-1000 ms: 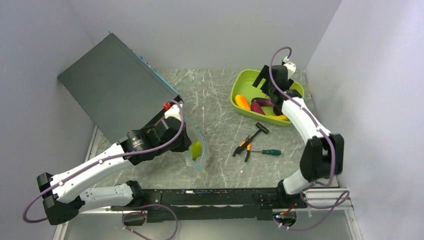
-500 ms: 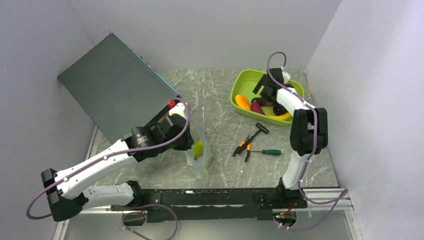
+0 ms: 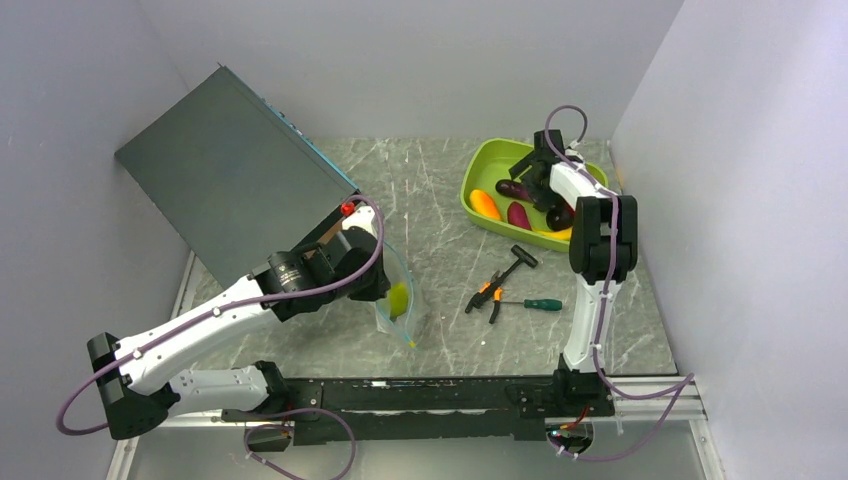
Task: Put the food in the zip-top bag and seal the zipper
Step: Pick up the fake vegetable from the bin.
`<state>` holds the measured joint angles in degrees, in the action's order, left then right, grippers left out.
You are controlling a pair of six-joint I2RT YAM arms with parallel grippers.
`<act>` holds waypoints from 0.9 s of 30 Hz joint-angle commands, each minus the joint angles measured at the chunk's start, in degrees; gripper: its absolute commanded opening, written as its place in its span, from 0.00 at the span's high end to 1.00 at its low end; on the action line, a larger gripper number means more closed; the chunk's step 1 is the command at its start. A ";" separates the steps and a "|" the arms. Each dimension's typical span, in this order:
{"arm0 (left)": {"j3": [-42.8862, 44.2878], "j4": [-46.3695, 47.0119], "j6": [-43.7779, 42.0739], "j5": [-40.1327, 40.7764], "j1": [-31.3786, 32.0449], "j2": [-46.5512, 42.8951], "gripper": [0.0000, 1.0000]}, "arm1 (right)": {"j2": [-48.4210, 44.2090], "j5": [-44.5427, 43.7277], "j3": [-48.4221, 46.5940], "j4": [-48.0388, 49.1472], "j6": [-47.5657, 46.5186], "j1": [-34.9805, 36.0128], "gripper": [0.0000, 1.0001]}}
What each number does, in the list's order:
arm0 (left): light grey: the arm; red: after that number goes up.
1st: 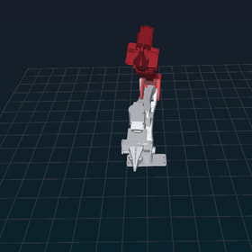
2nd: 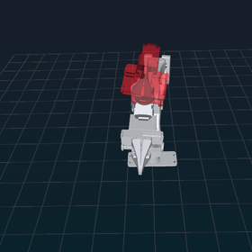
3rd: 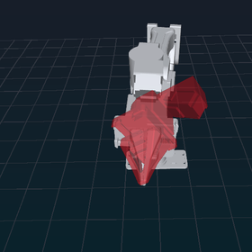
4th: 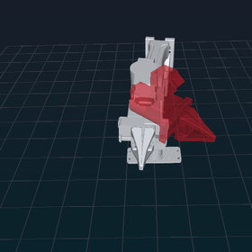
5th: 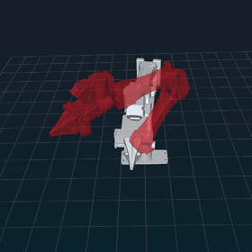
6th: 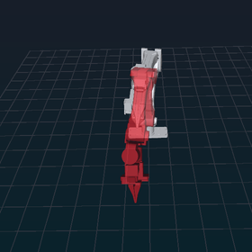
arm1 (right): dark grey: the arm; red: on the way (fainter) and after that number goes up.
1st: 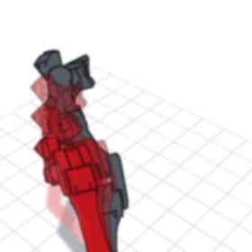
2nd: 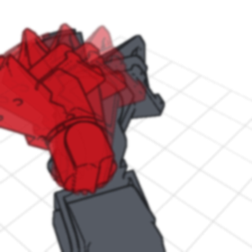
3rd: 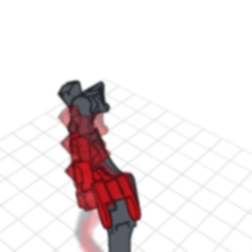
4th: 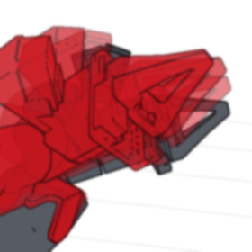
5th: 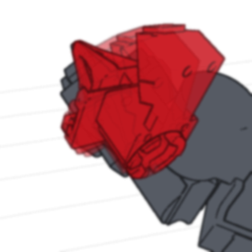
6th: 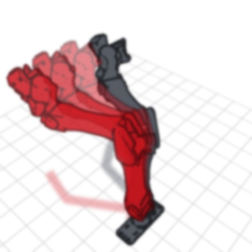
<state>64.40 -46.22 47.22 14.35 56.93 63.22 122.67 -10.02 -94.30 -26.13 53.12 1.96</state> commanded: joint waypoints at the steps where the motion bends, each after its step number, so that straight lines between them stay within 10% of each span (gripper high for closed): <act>1: 2.63 0.53 -0.29 -0.90 0.20 -1.08 1.00 | -1.69 -1.70 0.92 -1.50 7.14 0.50 0.10; 14: 1.92 0.77 0.59 -1.83 0.33 -1.43 1.00 | 2.75 -7.22 -2.50 -8.41 15.24 0.27 0.04; 27: 1.86 0.23 0.86 -0.54 0.48 -1.98 1.00 | -9.90 -0.16 8.45 3.81 8.17 0.39 0.63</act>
<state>64.66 -46.61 47.70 13.32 57.10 61.56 119.55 -12.67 -87.20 -27.07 64.47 2.35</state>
